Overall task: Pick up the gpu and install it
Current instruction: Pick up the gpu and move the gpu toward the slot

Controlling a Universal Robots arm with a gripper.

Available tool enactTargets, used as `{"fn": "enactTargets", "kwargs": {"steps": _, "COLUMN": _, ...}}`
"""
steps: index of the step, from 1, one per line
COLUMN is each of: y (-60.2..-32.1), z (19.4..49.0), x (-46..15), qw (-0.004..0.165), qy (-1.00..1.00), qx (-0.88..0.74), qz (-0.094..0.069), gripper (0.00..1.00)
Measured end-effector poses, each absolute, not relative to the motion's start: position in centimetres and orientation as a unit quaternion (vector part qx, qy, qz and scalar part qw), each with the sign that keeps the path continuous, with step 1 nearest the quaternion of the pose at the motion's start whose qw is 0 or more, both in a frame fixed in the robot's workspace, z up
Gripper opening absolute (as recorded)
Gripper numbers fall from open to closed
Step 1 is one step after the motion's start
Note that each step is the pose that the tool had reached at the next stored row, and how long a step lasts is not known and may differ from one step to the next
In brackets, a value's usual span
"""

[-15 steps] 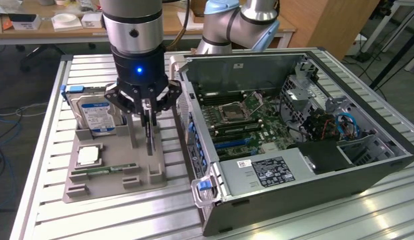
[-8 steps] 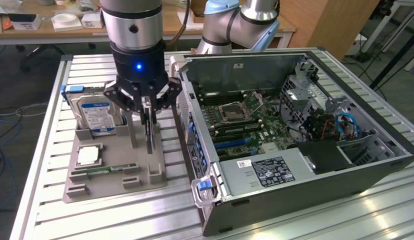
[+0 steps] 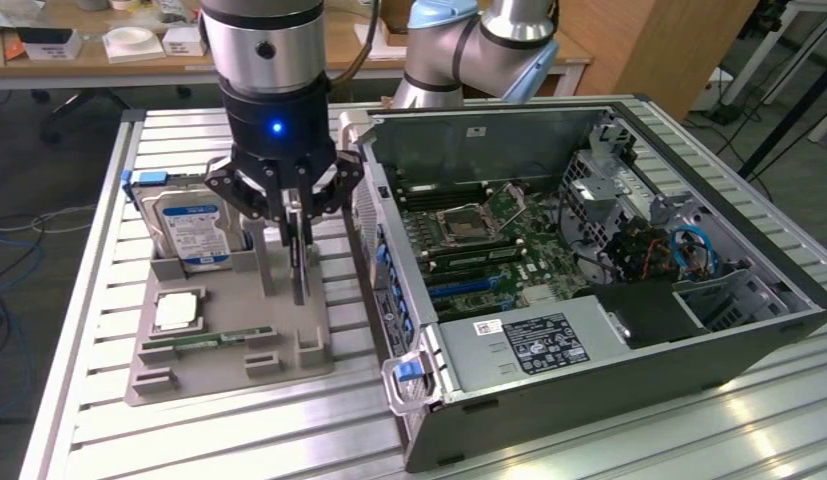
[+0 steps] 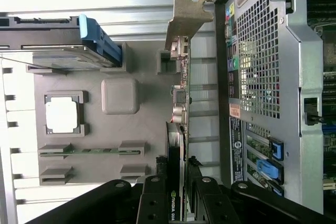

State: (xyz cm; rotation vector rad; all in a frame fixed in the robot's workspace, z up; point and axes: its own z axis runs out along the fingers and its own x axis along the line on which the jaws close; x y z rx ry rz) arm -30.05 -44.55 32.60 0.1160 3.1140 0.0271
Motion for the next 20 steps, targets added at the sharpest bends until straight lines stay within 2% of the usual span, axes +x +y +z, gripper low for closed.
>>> {"fn": "enactTargets", "kwargs": {"steps": 20, "y": -44.55, "z": 33.53, "x": -30.05, "qw": 0.013, "qy": 0.999, "qx": 0.037, "qz": 0.009, "gripper": 0.26}}
